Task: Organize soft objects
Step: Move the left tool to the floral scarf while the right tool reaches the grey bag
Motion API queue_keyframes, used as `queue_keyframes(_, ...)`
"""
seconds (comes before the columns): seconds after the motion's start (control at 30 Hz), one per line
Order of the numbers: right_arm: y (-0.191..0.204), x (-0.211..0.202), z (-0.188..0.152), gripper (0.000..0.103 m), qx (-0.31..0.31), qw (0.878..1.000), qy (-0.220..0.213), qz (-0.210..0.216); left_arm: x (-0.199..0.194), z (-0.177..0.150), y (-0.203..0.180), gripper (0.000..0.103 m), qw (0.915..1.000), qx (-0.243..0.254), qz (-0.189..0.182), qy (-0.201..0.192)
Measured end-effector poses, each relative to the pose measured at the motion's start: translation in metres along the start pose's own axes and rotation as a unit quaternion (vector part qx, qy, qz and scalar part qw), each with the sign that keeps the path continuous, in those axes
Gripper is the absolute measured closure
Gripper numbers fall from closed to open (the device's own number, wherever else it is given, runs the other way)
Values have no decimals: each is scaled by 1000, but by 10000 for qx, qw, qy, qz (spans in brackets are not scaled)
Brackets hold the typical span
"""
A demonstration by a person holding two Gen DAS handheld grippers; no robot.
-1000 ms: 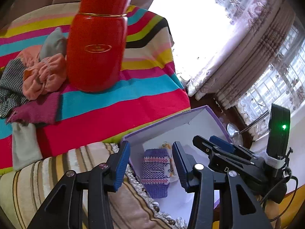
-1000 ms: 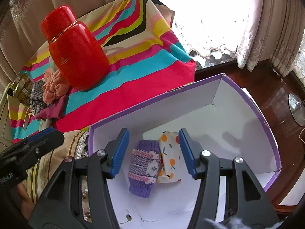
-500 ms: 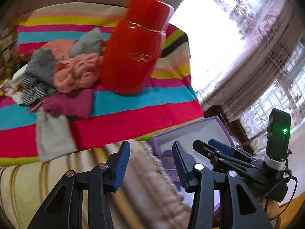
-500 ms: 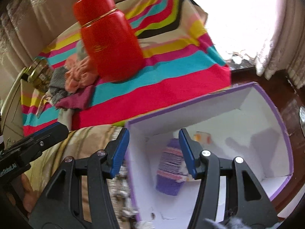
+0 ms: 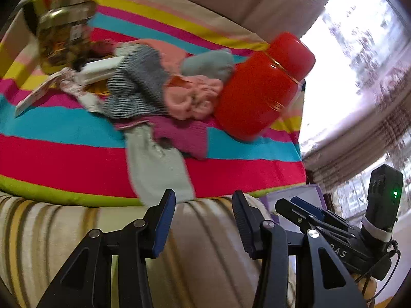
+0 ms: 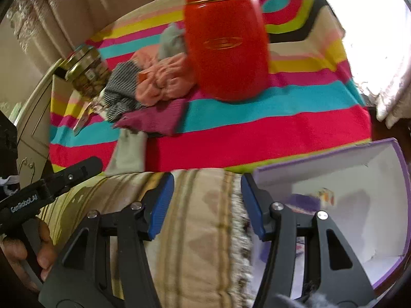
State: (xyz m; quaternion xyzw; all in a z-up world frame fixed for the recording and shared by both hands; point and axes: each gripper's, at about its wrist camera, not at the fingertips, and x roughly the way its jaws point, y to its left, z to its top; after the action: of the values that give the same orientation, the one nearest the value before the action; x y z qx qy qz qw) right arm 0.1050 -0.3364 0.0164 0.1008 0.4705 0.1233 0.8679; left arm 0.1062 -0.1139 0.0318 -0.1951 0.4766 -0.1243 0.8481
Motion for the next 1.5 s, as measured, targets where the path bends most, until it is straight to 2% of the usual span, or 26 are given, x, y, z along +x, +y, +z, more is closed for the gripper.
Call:
queue_keyframes(0.4, 61, 48, 14, 40, -470, 9964, 604, 375, -18, 17, 66, 56, 9976, -608, 264, -188)
queue_keyframes(0.87, 112, 106, 38, 38, -812, 9898, 1097, 398, -37, 36, 135, 56, 9929, -932, 621, -407)
queue_keyframes(1.07, 121, 124, 42, 38, -873, 9865, 1318, 424, -42, 60, 164, 55, 9902, -868, 967, -519)
queue_keyframes(1.27, 125, 136, 46, 38, -817, 9856, 1411, 447, -30, 93, 185, 55, 9883, -665, 1278, -510)
queue_keyframes(1.33, 126, 137, 46, 38, -816, 9852, 1434, 473, -25, 106, 189, 53, 9882, -591, 1309, -528)
queue_keyframes(1.4, 127, 139, 47, 38, -798, 9850, 1445, 496, -17, 118, 191, 45, 9879, -495, 1369, -528)
queue_keyframes(1.5, 129, 142, 49, 38, -765, 9855, 1421, 523, -1, 137, 195, 44, 9886, -401, 1363, -490)
